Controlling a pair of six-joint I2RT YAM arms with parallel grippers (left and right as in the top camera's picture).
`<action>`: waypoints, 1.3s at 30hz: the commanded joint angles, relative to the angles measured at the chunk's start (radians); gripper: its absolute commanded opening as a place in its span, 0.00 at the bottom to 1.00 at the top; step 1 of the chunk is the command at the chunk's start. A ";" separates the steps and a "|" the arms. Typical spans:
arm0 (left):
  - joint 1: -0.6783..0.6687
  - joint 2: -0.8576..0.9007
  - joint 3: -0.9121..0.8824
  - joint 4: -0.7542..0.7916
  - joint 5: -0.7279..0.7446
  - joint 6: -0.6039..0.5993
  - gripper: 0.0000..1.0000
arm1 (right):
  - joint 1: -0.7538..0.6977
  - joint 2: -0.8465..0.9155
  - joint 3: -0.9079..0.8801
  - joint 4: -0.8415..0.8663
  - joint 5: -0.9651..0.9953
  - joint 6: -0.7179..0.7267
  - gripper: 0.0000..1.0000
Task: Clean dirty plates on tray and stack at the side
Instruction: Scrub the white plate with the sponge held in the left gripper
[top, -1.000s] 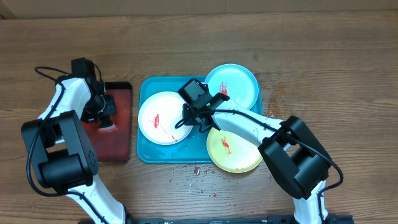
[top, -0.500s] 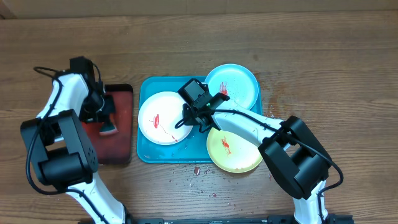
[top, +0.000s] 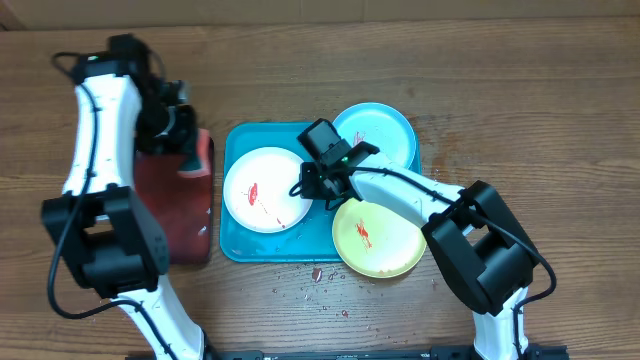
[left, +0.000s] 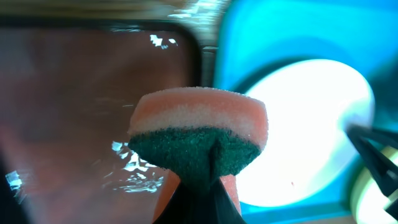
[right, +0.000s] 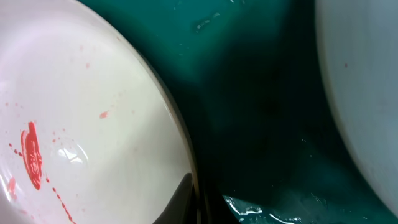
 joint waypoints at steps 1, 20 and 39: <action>-0.085 -0.006 -0.018 0.001 0.056 0.043 0.04 | -0.032 0.019 0.002 -0.018 -0.081 0.005 0.04; -0.349 -0.006 -0.451 0.441 -0.144 -0.272 0.04 | -0.063 0.019 -0.001 -0.057 -0.074 0.005 0.04; -0.417 -0.006 -0.492 0.438 0.095 -0.193 0.04 | -0.063 0.019 -0.001 -0.057 -0.065 0.005 0.04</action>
